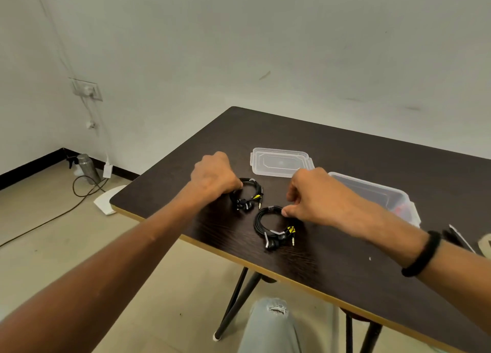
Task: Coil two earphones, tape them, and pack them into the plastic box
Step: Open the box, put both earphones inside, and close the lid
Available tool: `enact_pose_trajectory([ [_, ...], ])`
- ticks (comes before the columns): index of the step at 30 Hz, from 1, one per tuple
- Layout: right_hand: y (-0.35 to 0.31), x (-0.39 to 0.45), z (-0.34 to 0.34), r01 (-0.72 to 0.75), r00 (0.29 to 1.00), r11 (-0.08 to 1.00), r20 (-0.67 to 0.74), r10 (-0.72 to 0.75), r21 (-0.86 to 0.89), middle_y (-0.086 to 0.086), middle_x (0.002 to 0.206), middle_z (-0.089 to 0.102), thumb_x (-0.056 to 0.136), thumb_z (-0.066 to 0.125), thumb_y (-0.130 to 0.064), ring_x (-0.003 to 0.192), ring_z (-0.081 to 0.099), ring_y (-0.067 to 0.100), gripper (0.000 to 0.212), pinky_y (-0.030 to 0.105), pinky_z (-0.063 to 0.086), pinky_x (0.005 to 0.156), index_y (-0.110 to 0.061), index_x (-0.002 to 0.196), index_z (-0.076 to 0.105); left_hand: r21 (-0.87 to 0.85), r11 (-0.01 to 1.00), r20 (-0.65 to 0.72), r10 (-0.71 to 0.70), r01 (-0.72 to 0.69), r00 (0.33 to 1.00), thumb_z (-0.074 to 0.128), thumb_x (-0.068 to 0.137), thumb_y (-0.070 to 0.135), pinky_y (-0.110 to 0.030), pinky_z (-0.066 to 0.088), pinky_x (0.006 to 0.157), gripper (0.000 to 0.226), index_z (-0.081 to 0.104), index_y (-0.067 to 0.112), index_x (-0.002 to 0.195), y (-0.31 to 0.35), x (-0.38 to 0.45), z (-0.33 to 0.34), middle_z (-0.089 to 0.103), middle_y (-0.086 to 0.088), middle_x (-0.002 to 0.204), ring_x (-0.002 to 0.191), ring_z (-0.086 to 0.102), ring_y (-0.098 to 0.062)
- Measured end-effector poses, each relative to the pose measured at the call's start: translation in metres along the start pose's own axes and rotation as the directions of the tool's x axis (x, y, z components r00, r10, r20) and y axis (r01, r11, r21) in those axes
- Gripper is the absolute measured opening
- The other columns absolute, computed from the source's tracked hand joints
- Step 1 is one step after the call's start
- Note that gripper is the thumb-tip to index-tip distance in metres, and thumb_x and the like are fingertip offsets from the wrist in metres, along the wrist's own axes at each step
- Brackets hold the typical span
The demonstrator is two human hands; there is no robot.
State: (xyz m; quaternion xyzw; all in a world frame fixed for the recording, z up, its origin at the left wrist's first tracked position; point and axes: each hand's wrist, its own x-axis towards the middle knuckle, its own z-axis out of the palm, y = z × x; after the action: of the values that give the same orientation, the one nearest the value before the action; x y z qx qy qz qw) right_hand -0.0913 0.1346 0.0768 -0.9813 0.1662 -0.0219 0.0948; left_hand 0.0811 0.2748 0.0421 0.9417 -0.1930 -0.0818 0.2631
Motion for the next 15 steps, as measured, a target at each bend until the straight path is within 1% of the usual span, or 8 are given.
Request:
enact_pose_trajectory([
  [2, -0.004, 0.002, 0.006, 0.018, 1.0, 1.0, -0.001, -0.018, -0.016, 0.006, 0.086, 0.074, 0.078, 0.09, -0.028, 0.082, 0.072, 0.026, 0.025, 0.037, 0.061, 0.075, -0.012, 0.09, 0.075, 0.037, 0.999, -0.026, 0.018, -0.017, 1.0, 0.082, 0.072, 0.036, -0.044, 0.063, 0.088, 0.037, 0.075, 0.017, 0.103, 0.001, -0.002, 0.003, 0.076, -0.01, 0.102, 0.092, 0.074, -0.032],
  [3, -0.005, 0.003, 0.009, 0.018, 1.0, 1.0, -0.005, -0.018, -0.017, 0.005, 0.084, 0.074, 0.078, 0.089, -0.025, 0.08, 0.072, 0.025, 0.022, 0.037, 0.062, 0.075, -0.012, 0.088, 0.075, 0.045, 0.998, -0.04, 0.037, -0.035, 0.999, 0.08, 0.075, 0.034, -0.043, 0.061, 0.089, 0.031, 0.075, 0.019, 0.102, 0.001, -0.005, 0.004, 0.075, -0.009, 0.102, 0.094, 0.073, -0.031],
  [6, -0.005, 0.006, 0.012, 0.014, 1.0, 1.0, -0.022, -0.014, 0.013, 0.002, 0.081, 0.073, 0.077, 0.084, -0.013, 0.077, 0.072, 0.022, 0.013, 0.038, 0.063, 0.074, -0.014, 0.087, 0.074, 0.037, 0.994, -0.11, 0.108, -0.104, 0.988, 0.077, 0.081, 0.032, -0.039, 0.059, 0.087, 0.01, 0.074, 0.025, 0.088, -0.003, -0.011, 0.004, 0.074, -0.003, 0.096, 0.094, 0.07, -0.028],
  [9, -0.003, 0.007, 0.014, 0.02, 0.999, 0.997, -0.028, -0.018, 0.071, -0.005, 0.077, 0.069, 0.076, 0.08, -0.007, 0.077, 0.072, 0.019, 0.015, 0.034, 0.062, 0.072, -0.016, 0.088, 0.076, -0.043, 0.984, -0.159, 0.163, -0.172, 0.974, 0.081, 0.081, 0.038, -0.038, 0.06, 0.085, 0.015, 0.071, 0.028, 0.079, -0.011, -0.013, 0.003, 0.076, 0.004, 0.084, 0.087, 0.073, -0.021],
  [11, -0.001, 0.003, 0.016, 0.032, 0.998, 0.994, -0.055, -0.027, 0.104, -0.006, 0.077, 0.069, 0.076, 0.077, -0.007, 0.077, 0.072, 0.019, 0.015, 0.035, 0.062, 0.074, -0.017, 0.087, 0.076, -0.091, 0.969, -0.184, 0.211, -0.231, 0.96, 0.083, 0.082, 0.04, -0.034, 0.06, 0.082, 0.014, 0.074, 0.028, 0.083, -0.015, -0.017, 0.002, 0.075, 0.009, 0.077, 0.081, 0.073, -0.013],
  [13, 0.003, -0.003, 0.016, 0.051, 0.994, 0.991, -0.105, -0.038, 0.121, -0.005, 0.079, 0.071, 0.078, 0.075, -0.008, 0.078, 0.072, 0.018, 0.015, 0.036, 0.062, 0.077, -0.018, 0.088, 0.077, -0.133, 0.942, -0.23, 0.273, -0.308, 0.934, 0.083, 0.084, 0.038, -0.03, 0.06, 0.081, 0.014, 0.077, 0.028, 0.092, -0.016, -0.024, 0.0, 0.075, 0.012, 0.079, 0.077, 0.073, -0.006],
  [15, 0.006, -0.011, 0.01, 0.074, 0.985, 0.988, -0.162, -0.052, 0.137, -0.005, 0.078, 0.074, 0.08, 0.074, -0.008, 0.075, 0.072, 0.014, 0.015, 0.035, 0.062, 0.077, -0.018, 0.09, 0.079, -0.165, 0.907, -0.276, 0.335, -0.388, 0.901, 0.083, 0.087, 0.036, -0.026, 0.06, 0.08, 0.015, 0.079, 0.027, 0.098, -0.013, -0.033, -0.005, 0.076, 0.013, 0.081, 0.074, 0.071, 0.0],
])
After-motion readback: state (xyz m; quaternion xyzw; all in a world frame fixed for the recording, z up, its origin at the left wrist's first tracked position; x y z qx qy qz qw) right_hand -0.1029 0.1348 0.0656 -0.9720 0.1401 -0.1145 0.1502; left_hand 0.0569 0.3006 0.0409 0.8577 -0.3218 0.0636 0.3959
